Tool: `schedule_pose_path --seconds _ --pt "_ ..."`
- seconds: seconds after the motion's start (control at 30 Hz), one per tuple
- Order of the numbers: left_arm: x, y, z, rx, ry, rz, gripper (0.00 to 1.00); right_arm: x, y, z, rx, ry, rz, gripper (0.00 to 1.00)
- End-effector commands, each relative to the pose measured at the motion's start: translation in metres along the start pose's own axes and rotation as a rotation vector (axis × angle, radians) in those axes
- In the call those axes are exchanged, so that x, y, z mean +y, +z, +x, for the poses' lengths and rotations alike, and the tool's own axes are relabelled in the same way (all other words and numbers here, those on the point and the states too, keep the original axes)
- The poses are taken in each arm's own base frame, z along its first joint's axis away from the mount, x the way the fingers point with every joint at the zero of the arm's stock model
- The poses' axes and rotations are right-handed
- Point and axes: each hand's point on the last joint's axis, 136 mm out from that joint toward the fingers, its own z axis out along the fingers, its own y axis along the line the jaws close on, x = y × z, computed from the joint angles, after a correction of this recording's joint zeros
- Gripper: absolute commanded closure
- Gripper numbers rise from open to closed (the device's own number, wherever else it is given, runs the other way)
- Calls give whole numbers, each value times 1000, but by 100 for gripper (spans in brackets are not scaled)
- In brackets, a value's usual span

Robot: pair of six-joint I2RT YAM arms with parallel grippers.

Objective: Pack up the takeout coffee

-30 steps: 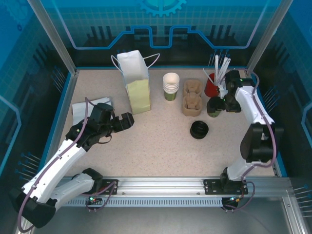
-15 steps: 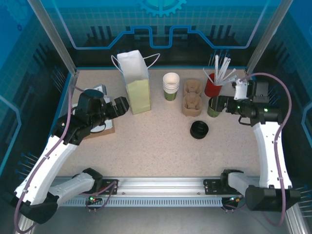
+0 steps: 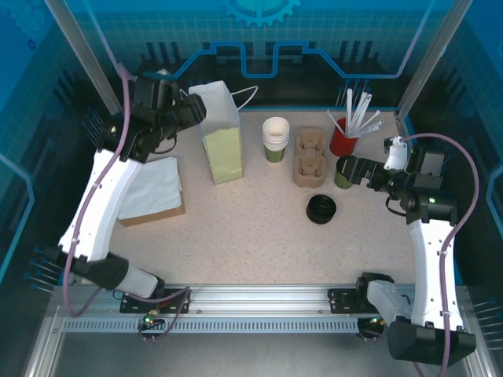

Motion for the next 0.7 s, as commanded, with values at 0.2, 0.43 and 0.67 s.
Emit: schedule_pose_path --seconds 0.2,0.43,0.67 --pt "-23 45 -21 -48 261 -172 24 -15 12 9 41 9 33 0" --pt "-26 87 -29 -80 345 -262 17 -19 19 13 72 12 32 0" --pt "-6 119 -18 -34 367 -348 14 -20 23 16 90 23 25 0"
